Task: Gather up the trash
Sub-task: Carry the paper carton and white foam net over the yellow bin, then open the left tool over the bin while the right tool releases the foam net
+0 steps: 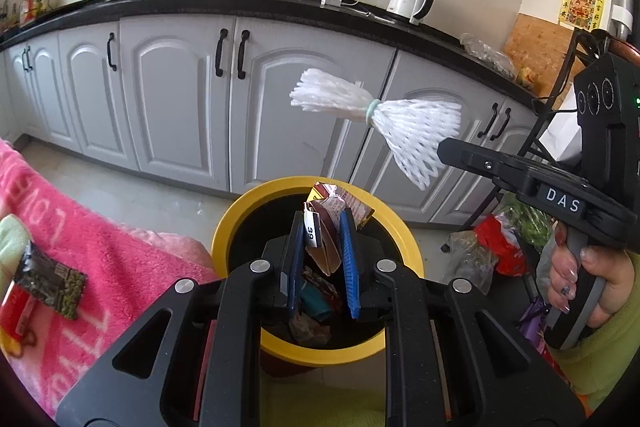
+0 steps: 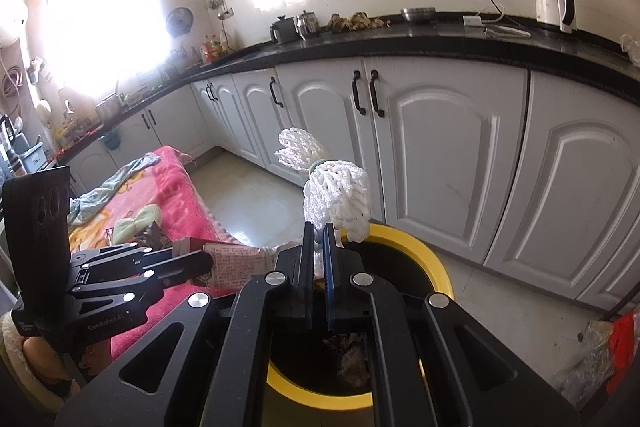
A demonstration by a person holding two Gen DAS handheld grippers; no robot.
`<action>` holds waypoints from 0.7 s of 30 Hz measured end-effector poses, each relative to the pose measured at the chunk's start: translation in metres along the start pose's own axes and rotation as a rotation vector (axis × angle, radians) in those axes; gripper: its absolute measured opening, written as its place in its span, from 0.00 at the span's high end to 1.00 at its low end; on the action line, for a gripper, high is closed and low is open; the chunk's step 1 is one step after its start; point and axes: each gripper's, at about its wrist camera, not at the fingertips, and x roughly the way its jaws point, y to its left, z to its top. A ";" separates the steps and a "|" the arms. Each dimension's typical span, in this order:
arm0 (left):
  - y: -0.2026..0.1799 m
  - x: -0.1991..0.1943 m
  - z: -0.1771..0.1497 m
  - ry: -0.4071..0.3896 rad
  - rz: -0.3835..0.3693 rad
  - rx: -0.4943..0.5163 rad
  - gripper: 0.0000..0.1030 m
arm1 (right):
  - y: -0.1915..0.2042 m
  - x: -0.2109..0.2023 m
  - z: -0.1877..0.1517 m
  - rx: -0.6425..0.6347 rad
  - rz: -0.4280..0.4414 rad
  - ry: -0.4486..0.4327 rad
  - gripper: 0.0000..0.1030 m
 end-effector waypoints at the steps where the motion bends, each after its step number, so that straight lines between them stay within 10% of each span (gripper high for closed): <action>1: 0.001 0.002 -0.001 0.003 0.000 -0.002 0.88 | -0.002 0.002 -0.001 0.005 0.000 0.007 0.96; 21: 0.016 0.039 -0.011 0.063 -0.008 -0.069 0.88 | -0.017 0.039 -0.025 0.047 -0.023 0.148 0.95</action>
